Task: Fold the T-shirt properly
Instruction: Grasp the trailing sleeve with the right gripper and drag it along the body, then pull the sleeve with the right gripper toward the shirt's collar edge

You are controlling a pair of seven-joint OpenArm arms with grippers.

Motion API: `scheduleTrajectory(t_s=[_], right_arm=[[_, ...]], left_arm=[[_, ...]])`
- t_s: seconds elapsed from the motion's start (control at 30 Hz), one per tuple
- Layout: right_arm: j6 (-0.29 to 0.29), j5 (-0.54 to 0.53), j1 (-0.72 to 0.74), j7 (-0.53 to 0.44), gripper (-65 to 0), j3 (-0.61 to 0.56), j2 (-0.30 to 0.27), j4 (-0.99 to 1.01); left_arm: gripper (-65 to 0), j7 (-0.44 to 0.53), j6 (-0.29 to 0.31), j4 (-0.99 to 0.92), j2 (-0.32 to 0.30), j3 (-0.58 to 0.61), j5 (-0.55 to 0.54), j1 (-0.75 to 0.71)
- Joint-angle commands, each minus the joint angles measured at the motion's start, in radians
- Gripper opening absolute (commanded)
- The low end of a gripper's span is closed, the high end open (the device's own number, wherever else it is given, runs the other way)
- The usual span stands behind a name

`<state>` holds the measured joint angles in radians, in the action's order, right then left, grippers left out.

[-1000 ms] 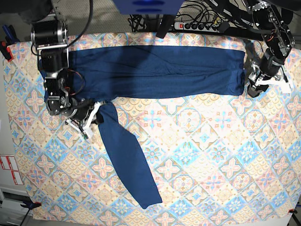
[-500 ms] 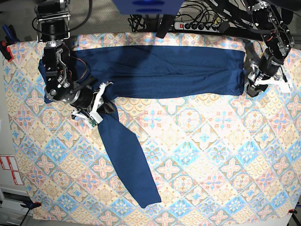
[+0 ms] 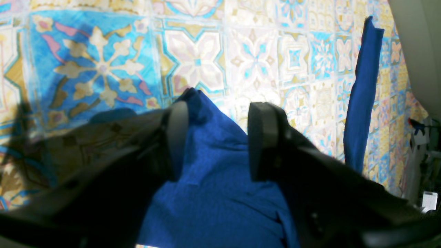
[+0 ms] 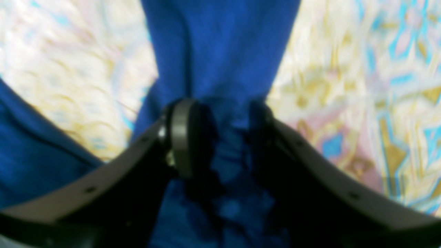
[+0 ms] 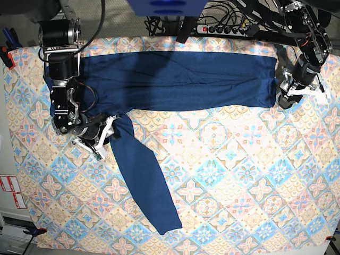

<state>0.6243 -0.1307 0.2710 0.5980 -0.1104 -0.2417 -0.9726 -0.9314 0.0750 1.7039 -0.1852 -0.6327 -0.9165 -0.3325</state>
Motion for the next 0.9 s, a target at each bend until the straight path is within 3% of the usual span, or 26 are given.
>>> scheduleTrajectory(t_s=[0.0,0.4,0.63,0.73,0.87], right_arm=[[0.006,-0.011,0.038,-0.022,-37.8,0.005,-0.011,0.004],[0.004,-0.01,0.124,-0.126,-36.2,-0.002,-0.011,0.206],[0.012,-0.008,0.119,-0.125,-36.8,-0.044,-0.011,0.232],[0.012,-0.01,0.116,-0.128,-45.0,-0.125,-0.011,0.232],[0.012,-0.013,0.115,-0.128,-65.0,-0.165,0.0,0.232]], left_arm=[[-37.4,0.013,0.007,0.018,-0.015,-0.005,-0.014,0.002],[-37.4,0.013,0.007,0.018,-0.015,-0.005,-0.014,0.008],[-37.4,0.015,0.007,0.018,-0.015,-0.005,-0.014,0.008],[-37.4,0.015,0.007,0.018,-0.015,-0.005,-0.014,0.008],[-37.4,0.015,0.007,0.018,-0.013,-0.005,-0.014,0.009]])
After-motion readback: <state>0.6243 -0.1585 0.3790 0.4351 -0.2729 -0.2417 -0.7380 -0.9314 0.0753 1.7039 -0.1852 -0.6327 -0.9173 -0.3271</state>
